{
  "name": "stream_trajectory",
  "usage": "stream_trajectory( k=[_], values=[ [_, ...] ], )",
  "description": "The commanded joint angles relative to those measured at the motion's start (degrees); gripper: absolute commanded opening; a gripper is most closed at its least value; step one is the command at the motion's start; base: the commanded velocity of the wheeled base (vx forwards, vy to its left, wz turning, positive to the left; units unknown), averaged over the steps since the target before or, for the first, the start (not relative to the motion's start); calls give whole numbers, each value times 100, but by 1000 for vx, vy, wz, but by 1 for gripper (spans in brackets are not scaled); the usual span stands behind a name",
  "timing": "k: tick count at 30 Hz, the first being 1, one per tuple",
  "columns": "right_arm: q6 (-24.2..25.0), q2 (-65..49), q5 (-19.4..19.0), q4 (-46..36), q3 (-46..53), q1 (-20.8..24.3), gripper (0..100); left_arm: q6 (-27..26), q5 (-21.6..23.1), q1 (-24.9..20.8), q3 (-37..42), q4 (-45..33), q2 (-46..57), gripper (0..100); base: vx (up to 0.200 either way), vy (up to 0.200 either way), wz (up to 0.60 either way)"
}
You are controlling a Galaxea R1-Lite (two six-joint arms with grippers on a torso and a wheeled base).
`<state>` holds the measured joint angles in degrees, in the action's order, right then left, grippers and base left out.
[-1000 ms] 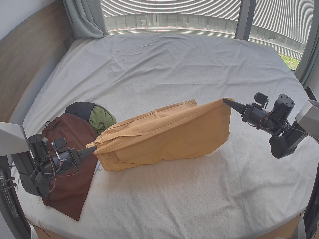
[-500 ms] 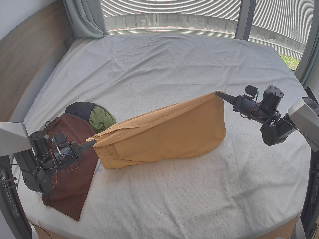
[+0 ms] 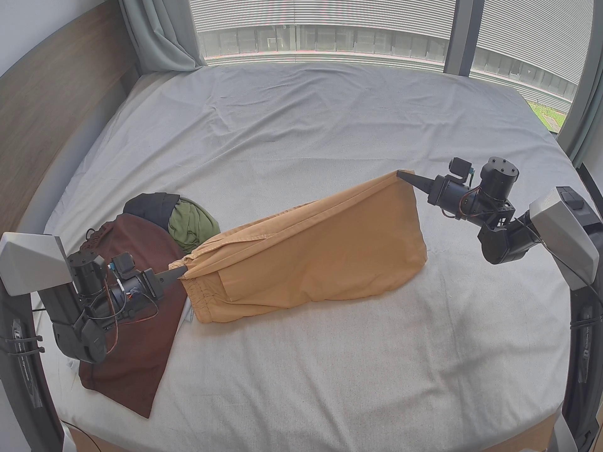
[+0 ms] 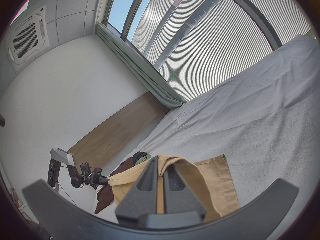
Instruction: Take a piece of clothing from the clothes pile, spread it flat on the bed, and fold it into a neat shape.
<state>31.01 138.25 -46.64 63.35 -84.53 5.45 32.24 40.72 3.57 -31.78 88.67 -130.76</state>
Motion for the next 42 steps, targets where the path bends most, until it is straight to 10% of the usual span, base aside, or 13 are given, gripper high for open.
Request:
stream_trajectory(
  k=[1,17,18,29,42],
  values=[
    [19,369,59,-122,-512,9,0,1,-2,-14,-162,1,-240,0,0,0,0],
    [19,817,67,-772,-1452,70,0,89,-275,12,-540,1,-442,0,0,0,0],
    [19,826,67,-772,-1452,70,100,89,-284,-6,-531,1,-451,100,0,0,0],
    [10,518,182,-772,-1057,79,100,98,-284,91,-601,1,-354,100,0,0,0],
    [19,-923,199,546,2265,141,100,142,-204,12,-171,1,226,100,0,0,0]
  ],
)
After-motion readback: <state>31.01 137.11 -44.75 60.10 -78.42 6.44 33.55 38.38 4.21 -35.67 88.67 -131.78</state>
